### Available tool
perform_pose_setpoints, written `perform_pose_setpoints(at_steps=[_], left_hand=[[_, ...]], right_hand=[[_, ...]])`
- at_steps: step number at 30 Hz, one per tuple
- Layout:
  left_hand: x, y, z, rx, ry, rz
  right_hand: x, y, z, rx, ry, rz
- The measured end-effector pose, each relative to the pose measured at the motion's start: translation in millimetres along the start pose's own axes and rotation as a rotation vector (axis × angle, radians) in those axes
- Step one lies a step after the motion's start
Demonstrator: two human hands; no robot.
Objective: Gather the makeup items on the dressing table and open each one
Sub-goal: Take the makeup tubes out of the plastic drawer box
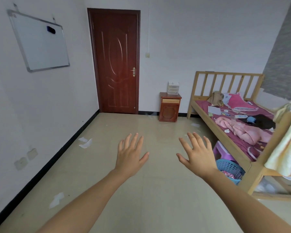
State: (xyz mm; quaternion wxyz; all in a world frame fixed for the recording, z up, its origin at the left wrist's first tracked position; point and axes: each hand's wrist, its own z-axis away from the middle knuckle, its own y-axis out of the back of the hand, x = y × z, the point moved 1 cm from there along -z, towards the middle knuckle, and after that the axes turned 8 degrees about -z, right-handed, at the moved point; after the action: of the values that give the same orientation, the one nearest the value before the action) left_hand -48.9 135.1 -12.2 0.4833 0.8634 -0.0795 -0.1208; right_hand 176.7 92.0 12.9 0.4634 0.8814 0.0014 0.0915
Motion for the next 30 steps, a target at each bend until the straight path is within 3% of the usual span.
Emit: perform_pose_setpoints(at_steps=[5, 15, 30], left_hand=[[3, -22, -49, -0.063, 0.015, 0.128], [-7, -84, -123, -0.048, 0.051, -0.026], [-32, -188, -318, 0.048, 0.015, 0.014]], right_hand=[[23, -32, -43, -0.010, -0.001, -0.011], [46, -104, -124, -0.030, 0.032, -0.079], [94, -217, -286, 0.021, 0.004, -0.047]])
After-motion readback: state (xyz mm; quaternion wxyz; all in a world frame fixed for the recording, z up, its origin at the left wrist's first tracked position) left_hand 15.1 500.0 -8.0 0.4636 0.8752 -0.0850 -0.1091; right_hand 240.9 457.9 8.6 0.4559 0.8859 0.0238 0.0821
